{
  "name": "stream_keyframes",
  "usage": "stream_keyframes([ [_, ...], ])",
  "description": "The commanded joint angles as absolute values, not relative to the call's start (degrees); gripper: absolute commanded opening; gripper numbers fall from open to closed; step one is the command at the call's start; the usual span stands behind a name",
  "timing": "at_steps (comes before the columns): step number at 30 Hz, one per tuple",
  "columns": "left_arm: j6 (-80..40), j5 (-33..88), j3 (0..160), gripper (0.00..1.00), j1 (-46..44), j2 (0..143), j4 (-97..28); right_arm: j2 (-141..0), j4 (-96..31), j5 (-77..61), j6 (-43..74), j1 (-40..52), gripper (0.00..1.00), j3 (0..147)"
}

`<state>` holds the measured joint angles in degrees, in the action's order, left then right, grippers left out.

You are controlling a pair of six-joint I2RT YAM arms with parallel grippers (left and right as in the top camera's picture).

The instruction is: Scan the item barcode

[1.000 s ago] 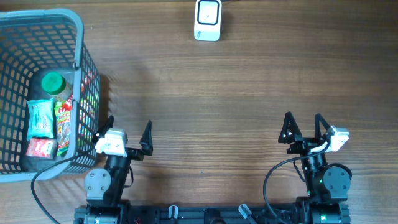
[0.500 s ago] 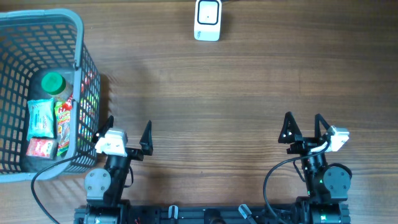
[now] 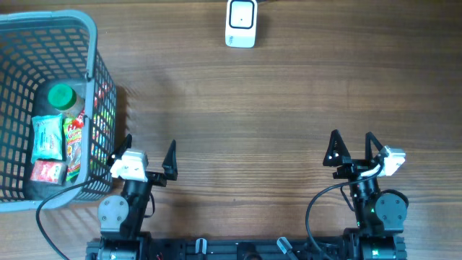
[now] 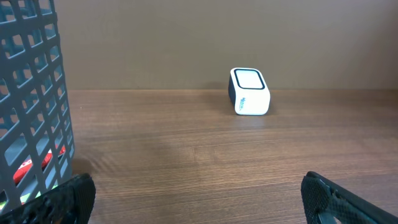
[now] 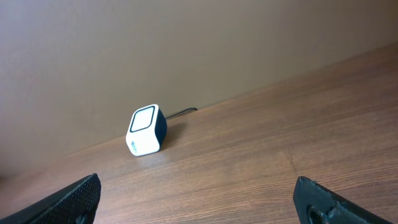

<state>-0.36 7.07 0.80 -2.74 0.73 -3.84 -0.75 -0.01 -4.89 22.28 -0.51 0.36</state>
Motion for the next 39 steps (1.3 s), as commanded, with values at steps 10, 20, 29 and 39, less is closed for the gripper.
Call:
stream_keyframes([
  [10, -0.9, 6.3, 0.3, 1.0, -2.7, 0.4, -3.9, -0.4, 0.1, -4.3, 22.6, -0.3, 1.0, 0.3],
  [20, -0.9, 6.3, 0.3, 1.0, -2.7, 0.4, -3.9, -0.4, 0.1, -4.3, 22.6, -0.3, 1.0, 0.3],
  [29, -0.9, 6.3, 0.3, 1.0, -2.7, 0.4, -3.8, -0.4, 0.1, -4.3, 22.7, -0.3, 1.0, 0.3],
  [39, 0.4, 11.8, 0.3, 1.0, -2.8, 0.4, -2.6, -0.4, 0.1, -4.3, 22.7, -0.3, 1.0, 0.3],
])
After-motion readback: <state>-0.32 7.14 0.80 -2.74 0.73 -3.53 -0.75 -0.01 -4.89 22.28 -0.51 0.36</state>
